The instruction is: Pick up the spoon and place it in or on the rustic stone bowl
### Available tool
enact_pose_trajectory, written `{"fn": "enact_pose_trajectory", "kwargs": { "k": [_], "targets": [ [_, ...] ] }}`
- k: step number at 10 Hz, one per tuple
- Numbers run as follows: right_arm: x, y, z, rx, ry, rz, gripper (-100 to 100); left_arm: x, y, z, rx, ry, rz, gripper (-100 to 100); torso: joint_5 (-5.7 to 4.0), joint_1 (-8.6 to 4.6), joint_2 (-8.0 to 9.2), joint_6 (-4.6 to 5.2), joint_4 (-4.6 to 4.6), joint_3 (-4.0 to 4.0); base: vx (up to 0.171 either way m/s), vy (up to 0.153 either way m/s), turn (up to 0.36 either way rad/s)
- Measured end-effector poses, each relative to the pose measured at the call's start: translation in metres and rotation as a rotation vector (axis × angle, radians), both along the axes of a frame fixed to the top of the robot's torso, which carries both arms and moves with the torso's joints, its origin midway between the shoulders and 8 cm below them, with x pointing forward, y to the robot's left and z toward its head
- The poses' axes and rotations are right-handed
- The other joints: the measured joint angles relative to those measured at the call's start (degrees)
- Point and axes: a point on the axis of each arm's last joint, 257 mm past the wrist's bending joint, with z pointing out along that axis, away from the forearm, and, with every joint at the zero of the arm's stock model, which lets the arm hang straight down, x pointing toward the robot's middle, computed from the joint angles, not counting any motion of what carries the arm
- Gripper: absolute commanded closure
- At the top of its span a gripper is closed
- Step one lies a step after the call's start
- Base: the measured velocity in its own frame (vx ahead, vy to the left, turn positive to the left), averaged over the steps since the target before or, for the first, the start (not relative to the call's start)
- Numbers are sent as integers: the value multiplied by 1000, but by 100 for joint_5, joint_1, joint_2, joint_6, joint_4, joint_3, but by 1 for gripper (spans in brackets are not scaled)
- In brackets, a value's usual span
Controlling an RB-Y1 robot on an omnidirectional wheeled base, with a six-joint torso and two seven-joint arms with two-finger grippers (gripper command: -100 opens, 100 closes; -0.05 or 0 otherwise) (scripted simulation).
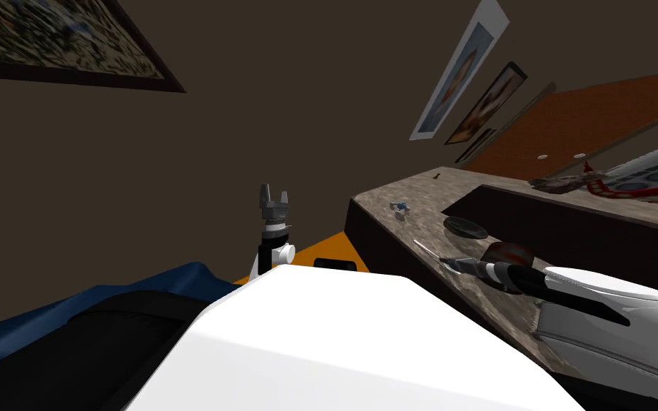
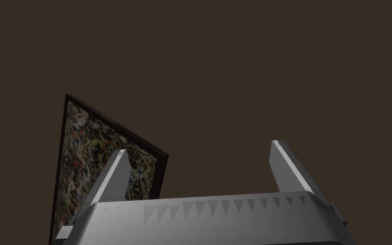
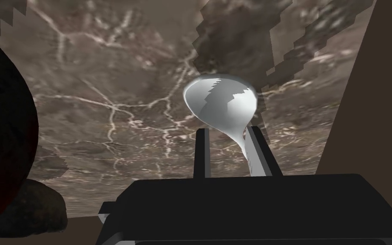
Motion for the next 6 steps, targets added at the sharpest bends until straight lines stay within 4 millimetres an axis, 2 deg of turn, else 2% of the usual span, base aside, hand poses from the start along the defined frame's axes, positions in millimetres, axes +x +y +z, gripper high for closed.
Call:
{"fn": "enact_pose_trajectory", "kwargs": {
  "k": [6],
  "targets": [
    [14,38,14,-3,3,174,100,0,0,0,0,0,0,0,-3,5,-25,-13,-6,-16,140,8,-299]
  ]
}}
